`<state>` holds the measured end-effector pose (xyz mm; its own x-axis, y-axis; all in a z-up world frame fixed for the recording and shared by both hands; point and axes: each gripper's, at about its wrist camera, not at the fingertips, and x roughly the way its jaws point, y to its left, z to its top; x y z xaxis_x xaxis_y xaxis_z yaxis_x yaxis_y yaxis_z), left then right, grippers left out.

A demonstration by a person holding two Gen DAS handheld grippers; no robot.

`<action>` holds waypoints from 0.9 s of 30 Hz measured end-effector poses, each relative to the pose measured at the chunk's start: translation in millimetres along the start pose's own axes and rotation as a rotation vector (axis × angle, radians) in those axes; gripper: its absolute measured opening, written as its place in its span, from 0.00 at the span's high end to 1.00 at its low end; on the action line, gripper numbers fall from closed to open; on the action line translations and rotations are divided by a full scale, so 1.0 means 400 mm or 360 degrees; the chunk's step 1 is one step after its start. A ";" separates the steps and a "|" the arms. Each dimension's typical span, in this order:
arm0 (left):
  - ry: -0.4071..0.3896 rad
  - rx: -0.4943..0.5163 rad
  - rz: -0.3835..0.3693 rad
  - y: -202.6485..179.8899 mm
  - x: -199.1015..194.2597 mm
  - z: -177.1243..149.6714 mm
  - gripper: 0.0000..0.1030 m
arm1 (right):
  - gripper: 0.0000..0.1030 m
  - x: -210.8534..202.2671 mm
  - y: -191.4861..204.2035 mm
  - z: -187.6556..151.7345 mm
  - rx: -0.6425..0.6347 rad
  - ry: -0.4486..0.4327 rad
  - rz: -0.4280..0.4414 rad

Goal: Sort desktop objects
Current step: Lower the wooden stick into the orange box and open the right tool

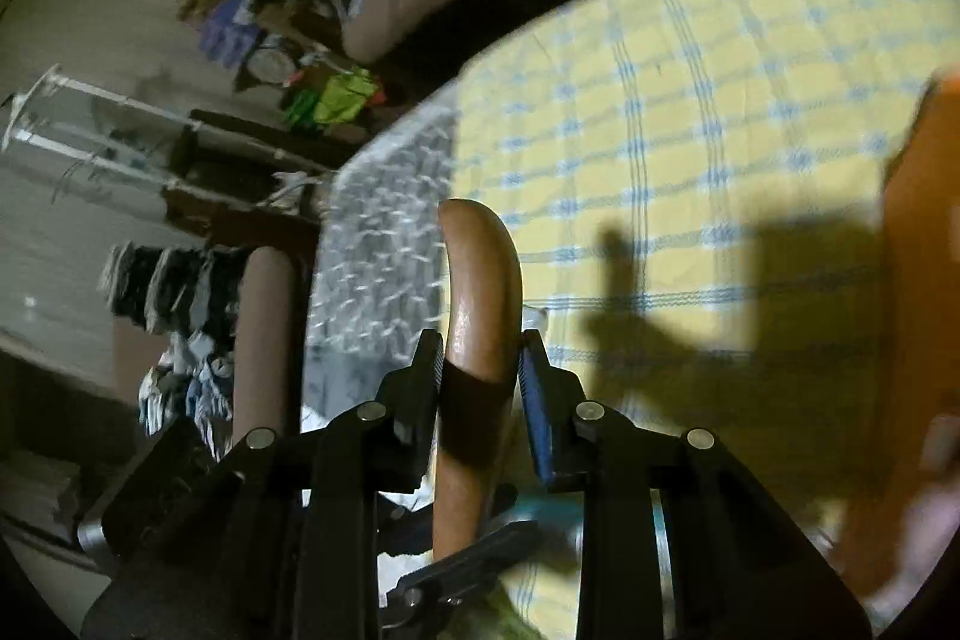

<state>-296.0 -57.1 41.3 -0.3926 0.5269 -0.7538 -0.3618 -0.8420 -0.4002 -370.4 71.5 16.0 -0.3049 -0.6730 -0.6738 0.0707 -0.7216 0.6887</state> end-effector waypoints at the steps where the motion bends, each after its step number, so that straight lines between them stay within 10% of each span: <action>1: -0.0013 0.0031 -0.0019 -0.043 -0.009 0.009 0.81 | 0.76 -0.044 0.009 0.001 -0.0034 -0.0016 -0.0007; 11: 0.0082 0.0168 -0.0066 -0.343 0.054 0.001 0.80 | 0.76 -0.348 -0.136 -0.038 0.0029 -0.0091 -0.0106; 24: 0.0284 0.0089 0.0210 -0.337 0.239 0.032 0.78 | 0.75 -0.233 -0.325 0.001 0.0159 -0.0010 -0.0114; 27: 0.0252 0.0037 0.0085 -0.331 0.201 0.033 0.55 | 0.64 -0.222 -0.346 0.012 0.0182 -0.0026 -0.0138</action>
<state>-290.9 98.2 40.7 -0.2743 0.4554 -0.8470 -0.3641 -0.8644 -0.3468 -357.6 231.6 -18.2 -0.3210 -0.6055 -0.7282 -0.0649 -0.7530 0.6548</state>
